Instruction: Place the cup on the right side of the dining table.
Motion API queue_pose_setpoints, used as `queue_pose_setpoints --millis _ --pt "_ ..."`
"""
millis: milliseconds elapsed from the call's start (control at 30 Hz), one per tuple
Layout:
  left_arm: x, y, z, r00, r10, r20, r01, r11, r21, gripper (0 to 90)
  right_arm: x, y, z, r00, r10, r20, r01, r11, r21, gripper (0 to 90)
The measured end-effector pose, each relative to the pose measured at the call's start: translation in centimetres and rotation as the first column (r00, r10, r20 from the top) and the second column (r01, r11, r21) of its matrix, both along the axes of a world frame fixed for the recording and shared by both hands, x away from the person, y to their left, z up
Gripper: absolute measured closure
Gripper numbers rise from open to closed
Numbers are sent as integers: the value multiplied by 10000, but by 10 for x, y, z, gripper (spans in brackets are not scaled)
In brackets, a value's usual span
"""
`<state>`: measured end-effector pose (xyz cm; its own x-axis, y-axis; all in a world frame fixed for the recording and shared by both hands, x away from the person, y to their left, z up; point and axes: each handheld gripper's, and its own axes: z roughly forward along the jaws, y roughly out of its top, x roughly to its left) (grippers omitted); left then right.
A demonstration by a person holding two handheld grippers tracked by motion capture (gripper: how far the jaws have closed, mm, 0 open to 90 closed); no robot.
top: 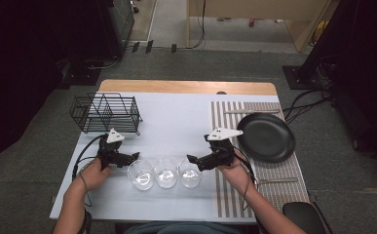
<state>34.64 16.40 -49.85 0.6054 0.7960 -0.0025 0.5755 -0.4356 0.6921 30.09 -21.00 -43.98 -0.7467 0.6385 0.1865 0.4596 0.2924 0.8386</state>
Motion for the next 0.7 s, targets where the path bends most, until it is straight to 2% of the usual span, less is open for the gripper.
queue_pose_setpoints --millis 300,700 --pt "0 0 0 10000 -6 -11 6 10000 -20 0 -5 2 1 9999 9 112 -10 9999 123 0" --pt "0 0 0 10000 -3 -12 3 10000 -19 0 -14 6 0 9999 160 26 -161 9987 477 0"
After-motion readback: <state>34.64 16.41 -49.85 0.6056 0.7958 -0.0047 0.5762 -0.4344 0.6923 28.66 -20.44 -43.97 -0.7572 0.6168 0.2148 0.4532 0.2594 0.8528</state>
